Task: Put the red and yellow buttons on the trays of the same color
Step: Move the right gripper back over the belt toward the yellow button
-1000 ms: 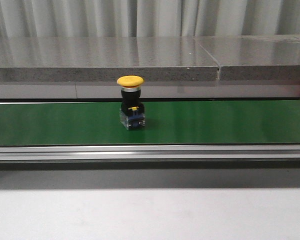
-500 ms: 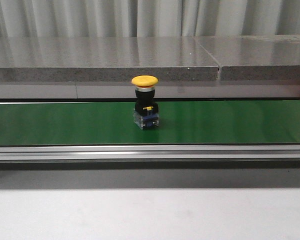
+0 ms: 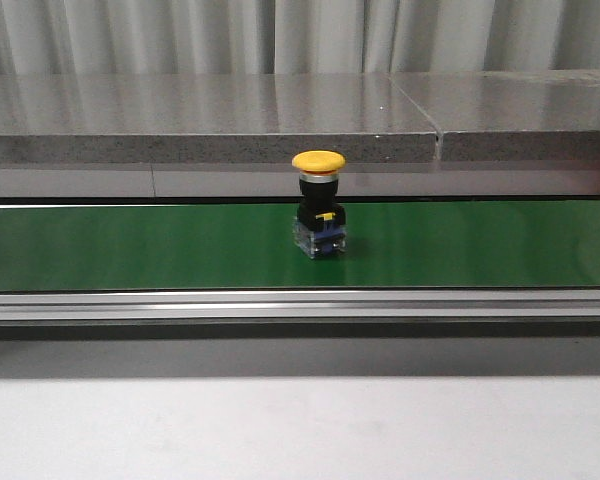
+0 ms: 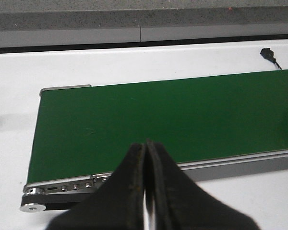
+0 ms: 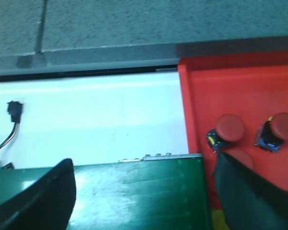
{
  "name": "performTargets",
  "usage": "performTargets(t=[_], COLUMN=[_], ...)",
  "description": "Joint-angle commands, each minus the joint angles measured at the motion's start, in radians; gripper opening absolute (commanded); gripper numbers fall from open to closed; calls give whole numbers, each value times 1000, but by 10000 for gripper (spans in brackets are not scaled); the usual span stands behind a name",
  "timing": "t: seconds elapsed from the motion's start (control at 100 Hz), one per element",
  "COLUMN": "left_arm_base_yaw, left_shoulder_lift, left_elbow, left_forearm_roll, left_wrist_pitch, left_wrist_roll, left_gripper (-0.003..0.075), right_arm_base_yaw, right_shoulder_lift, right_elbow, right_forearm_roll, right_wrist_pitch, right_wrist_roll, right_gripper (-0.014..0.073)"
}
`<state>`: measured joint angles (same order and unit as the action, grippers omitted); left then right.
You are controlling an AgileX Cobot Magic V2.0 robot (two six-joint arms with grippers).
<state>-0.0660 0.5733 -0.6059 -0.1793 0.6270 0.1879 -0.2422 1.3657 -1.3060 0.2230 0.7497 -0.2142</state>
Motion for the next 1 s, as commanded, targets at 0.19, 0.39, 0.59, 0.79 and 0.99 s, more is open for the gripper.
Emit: performTargets(t=[0.19, 0.39, 0.59, 0.79, 0.99], left_arm_base_yaw=[-7, -7, -7, -7, -7], left_shoulder_lift=[0, 0, 0, 0, 0], left_elbow=[-29, -29, -29, -29, -29], left_forearm_roll=[-14, -14, -14, -14, -14], left_wrist_pitch=[-66, -66, -66, -66, -66], left_wrist_roll=[3, 3, 3, 3, 3], left_gripper=[-21, -21, -21, -21, -21], right_arm_base_yaw=[134, 224, 313, 410, 503], right_shoulder_lift=[-100, -102, -96, -44, 30], right_elbow=[-12, -12, -12, -12, -15], right_forearm_roll=[-11, -11, -11, -11, -11], right_wrist_pitch=[115, 200, 243, 271, 270], right_wrist_roll=[-11, -11, -23, -67, -101], right_gripper=[594, 594, 594, 594, 594])
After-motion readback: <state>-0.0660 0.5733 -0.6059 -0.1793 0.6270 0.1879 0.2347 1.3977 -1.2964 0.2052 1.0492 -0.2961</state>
